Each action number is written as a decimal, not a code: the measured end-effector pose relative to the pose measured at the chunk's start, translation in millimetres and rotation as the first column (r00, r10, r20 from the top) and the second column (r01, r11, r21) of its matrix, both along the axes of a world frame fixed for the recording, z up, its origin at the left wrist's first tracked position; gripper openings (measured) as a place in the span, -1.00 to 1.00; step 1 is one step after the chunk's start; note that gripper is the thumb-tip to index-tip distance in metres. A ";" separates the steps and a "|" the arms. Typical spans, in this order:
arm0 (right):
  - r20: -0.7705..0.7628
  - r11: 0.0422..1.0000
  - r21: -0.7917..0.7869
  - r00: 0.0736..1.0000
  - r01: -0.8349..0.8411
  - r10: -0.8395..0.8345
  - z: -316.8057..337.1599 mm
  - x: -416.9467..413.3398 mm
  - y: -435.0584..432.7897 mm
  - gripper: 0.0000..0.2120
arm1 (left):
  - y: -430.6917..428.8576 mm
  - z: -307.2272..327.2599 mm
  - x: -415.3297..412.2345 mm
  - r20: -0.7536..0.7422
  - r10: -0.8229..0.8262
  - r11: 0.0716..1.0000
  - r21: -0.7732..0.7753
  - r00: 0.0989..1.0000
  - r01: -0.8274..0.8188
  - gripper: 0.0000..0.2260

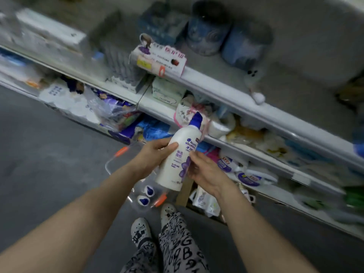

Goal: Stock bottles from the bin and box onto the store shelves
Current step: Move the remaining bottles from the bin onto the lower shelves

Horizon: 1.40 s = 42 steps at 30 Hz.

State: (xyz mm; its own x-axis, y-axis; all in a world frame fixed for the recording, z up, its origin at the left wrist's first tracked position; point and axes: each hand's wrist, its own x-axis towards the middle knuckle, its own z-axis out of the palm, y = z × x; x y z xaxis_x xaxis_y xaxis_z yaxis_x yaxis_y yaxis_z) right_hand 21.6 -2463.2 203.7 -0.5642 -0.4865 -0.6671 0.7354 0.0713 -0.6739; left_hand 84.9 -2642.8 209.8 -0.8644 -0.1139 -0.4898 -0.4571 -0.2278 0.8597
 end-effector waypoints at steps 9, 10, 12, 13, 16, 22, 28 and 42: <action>-0.173 0.964 -0.048 0.948 0.262 -0.267 120.8 11.0 118.8 -0.79 | 112.4 116.7 -43.4 -0.162 -0.250 0.967 -0.079 0.954 0.241 -0.78; -0.194 0.958 -0.046 0.938 0.284 -0.287 130.9 12.9 134.9 -0.77 | 126.9 127.1 -48.1 -0.178 -0.298 0.953 -0.099 0.938 0.285 -0.76; -0.235 0.945 -0.046 0.915 0.325 -0.327 149.4 15.6 170.4 -0.74 | 159.7 146.8 -55.7 -0.201 -0.374 0.927 -0.128 0.906 0.354 -0.74; -0.252 0.939 -0.042 0.905 0.342 -0.342 157.3 16.7 187.4 -0.73 | 176.2 155.2 -58.6 -0.208 -0.394 0.918 -0.134 0.895 0.373 -0.74; -0.287 0.919 -0.038 0.877 0.392 -0.386 180.8 20.6 243.2 -0.76 | 232.4 176.5 -66.0 -0.237 -0.450 0.892 -0.168 0.861 0.420 -0.73; -0.394 0.875 0.026 0.809 0.484 -0.436 217.3 26.3 362.3 -0.71 | 352.1 211.3 -76.3 -0.287 -0.555 0.831 -0.170 0.780 0.529 -0.81; -0.517 0.819 0.051 0.717 0.572 -0.468 250.1 26.9 468.4 -0.70 | 458.5 237.1 -94.6 -0.361 -0.631 0.770 -0.188 0.686 0.609 -0.76; -0.638 0.695 -0.028 0.522 0.719 -0.566 295.2 -18.8 562.8 -0.64 | 561.3 290.7 -171.5 -0.494 -0.755 0.629 -0.363 0.431 0.687 -0.65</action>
State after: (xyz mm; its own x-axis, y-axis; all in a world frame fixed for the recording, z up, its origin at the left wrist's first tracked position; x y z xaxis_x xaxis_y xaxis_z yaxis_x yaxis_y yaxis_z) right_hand 2.7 -1900.4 498.9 -0.9504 0.2776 -0.1400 0.1259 -0.0681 -0.9897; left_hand -86.6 -2081.5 500.5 -0.7370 0.6710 0.0811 0.1494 0.0447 0.9878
